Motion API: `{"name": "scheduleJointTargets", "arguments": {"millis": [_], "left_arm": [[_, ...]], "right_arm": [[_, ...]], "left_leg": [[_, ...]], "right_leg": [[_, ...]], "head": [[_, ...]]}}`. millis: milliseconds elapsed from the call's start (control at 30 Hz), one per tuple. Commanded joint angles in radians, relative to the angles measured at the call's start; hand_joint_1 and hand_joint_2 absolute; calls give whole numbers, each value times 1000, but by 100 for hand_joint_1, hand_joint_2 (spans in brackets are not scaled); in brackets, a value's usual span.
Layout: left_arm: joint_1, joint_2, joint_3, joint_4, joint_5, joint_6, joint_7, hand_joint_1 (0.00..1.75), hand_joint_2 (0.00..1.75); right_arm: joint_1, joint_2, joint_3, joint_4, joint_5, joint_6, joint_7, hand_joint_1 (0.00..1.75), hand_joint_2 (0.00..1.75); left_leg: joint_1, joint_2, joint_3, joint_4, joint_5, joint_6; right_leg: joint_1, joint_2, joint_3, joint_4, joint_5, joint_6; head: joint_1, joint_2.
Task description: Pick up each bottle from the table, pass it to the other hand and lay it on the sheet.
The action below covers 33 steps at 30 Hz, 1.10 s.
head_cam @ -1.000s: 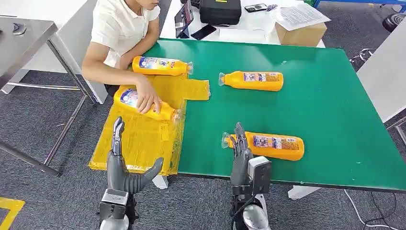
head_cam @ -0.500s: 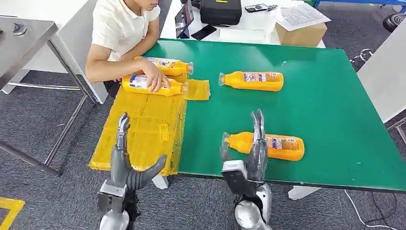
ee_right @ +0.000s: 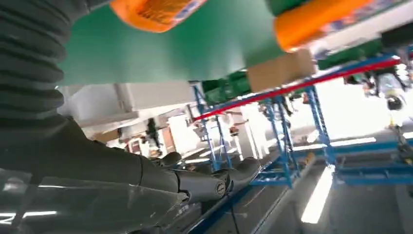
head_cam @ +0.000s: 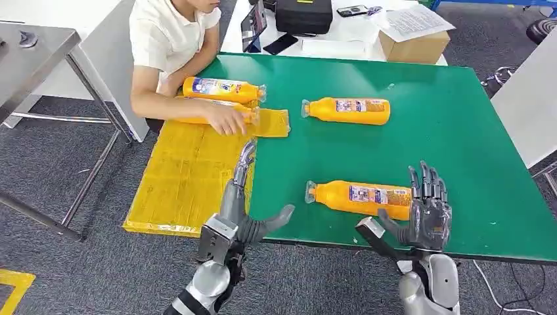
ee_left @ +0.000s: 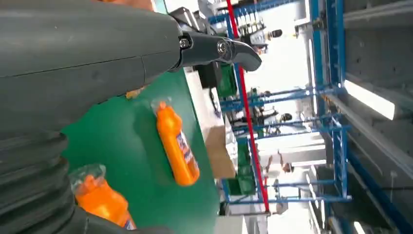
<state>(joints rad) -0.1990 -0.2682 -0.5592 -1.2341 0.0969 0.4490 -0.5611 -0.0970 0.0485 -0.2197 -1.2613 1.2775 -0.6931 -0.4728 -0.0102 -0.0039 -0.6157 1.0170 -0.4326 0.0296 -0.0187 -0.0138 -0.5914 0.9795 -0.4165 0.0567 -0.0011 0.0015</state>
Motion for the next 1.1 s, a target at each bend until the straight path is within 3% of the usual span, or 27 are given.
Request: {"name": "scheduleJointTargets", "arguments": {"millis": [33, 267, 367, 733, 867, 1100], "left_arm": [[-65, 3, -66, 89, 43, -11, 16, 0, 175], [-78, 1, -84, 103, 59, -20, 15, 0, 175], [-88, -3, -90, 111, 69, -15, 15, 0, 175], [-79, 4, -104, 79, 80, -35, 40, 0, 175], [-68, 8, -96, 67, 68, -34, 52, 0, 175], [-57, 8, -91, 46, 51, -40, 70, 0, 175]], "right_arm": [[-256, -174, 188, 479, 18, -5, 153, 0, 175], [-327, -186, 254, 561, 25, -5, 177, 0, 175], [-417, -176, 321, 704, 18, -1, 191, 0, 175], [-433, -211, 481, 744, -41, 190, 197, 0, 175], [-460, -267, 585, 718, -21, 308, 302, 0, 175], [-483, -275, 639, 712, 1, 357, 415, 0, 175]], "left_leg": [[2, 5, 3, -1, -1, -1], [1, 1, 3, -1, 0, -1], [2, 5, 7, -1, -1, -2], [1, 0, 2, 0, 1, 0], [1, 1, 2, 0, 0, 0], [1, 0, 3, 0, 1, 1]], "right_leg": [[2, 6, 2, -2, 1, -1], [1, 2, 3, -1, 0, -1], [2, 6, 6, -1, -1, -4], [1, 1, 2, 0, 0, -1], [1, 2, 3, 0, 0, -1], [1, 1, 4, 0, 0, -1]], "head": [[0, 0], [0, 0], [0, 0], [0, 0], [0, 0], [0, 0]]}}
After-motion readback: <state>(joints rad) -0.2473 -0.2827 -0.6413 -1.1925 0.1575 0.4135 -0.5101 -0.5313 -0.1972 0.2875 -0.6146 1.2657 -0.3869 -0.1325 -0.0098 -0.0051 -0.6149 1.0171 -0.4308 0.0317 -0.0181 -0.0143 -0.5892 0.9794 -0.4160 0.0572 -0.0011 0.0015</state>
